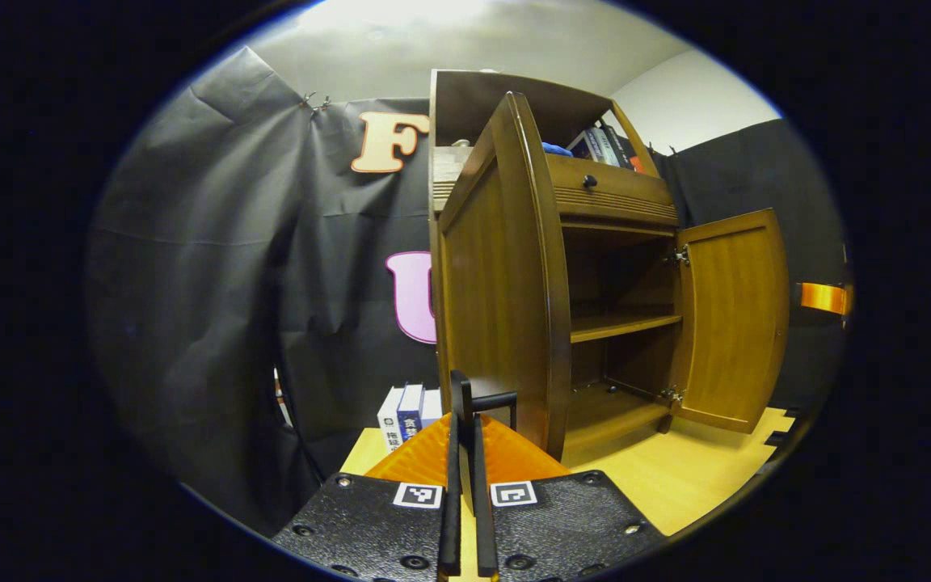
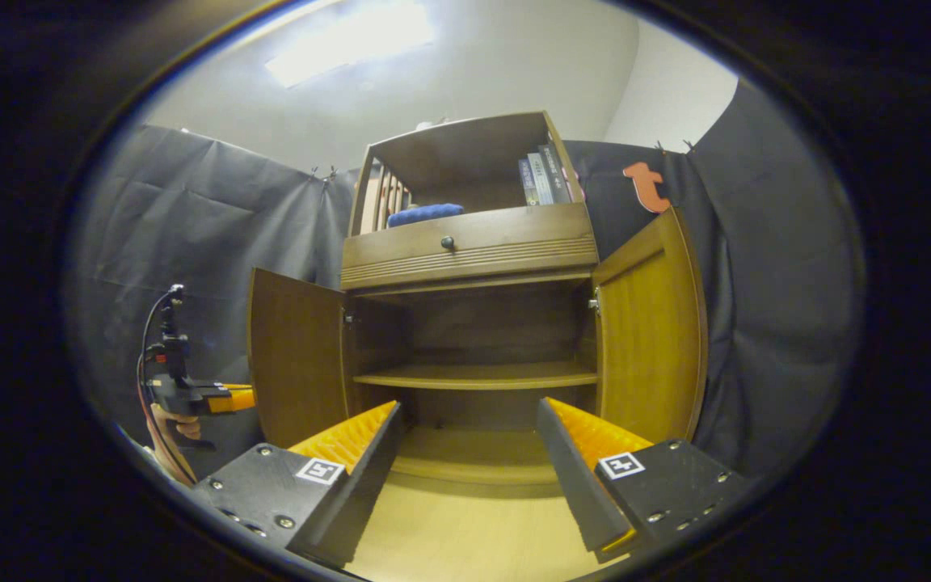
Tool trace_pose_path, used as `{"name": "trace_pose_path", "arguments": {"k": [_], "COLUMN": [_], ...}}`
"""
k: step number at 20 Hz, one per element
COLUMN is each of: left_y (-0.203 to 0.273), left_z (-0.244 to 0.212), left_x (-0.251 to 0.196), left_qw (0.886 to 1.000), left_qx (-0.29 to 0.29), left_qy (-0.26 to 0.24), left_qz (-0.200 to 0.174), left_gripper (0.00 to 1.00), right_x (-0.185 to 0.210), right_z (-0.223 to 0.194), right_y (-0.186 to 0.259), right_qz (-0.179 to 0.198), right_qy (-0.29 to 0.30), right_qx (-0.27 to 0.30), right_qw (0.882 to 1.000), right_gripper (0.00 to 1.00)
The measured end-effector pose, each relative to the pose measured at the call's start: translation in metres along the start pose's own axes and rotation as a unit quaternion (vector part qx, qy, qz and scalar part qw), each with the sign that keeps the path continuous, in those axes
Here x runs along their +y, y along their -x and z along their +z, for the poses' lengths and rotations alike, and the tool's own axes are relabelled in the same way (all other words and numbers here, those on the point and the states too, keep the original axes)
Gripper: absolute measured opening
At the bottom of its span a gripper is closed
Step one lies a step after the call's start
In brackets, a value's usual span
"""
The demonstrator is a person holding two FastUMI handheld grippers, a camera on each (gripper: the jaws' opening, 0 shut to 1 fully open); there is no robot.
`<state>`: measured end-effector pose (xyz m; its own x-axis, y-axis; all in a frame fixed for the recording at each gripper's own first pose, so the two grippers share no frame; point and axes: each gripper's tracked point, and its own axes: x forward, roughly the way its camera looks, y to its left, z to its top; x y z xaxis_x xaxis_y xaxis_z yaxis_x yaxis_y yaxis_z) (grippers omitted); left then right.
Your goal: Open the right door of the double-door shoe cabinet with the right hand, and open the left door with the left hand.
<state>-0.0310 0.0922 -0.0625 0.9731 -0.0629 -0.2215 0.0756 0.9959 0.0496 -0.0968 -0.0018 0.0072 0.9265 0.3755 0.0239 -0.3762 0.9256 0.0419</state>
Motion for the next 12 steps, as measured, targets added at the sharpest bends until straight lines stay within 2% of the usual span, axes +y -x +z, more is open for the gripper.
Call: {"name": "trace_pose_path", "arguments": {"k": [3, 4, 7, 12], "left_y": [0.001, -0.001, -0.001, 0.000], "left_z": [-0.002, -0.003, -0.002, -0.003], "left_x": [0.024, 0.037, 0.044, 0.048], "left_qw": [1.000, 1.000, 0.999, 0.996], "left_qx": [0.005, 0.010, 0.013, -0.010], "left_qy": [-0.014, -0.014, 0.021, 0.019], "left_qz": [0.005, 0.012, -0.022, -0.081], "left_gripper": [0.07, 0.04, 0.01, 0.02], "right_x": [0.010, 0.013, 0.017, 0.010], "right_z": [0.002, 0.003, 0.003, 0.000], "right_y": [0.001, 0.001, 0.000, 0.000], "right_qz": [0.006, 0.008, 0.010, -0.003], "right_qy": [-0.005, -0.007, -0.012, -0.011], "right_qx": [-0.015, -0.019, -0.024, -0.022], "right_qw": [1.000, 1.000, 1.000, 1.000], "right_gripper": [0.98, 0.98, 0.98, 0.98]}}
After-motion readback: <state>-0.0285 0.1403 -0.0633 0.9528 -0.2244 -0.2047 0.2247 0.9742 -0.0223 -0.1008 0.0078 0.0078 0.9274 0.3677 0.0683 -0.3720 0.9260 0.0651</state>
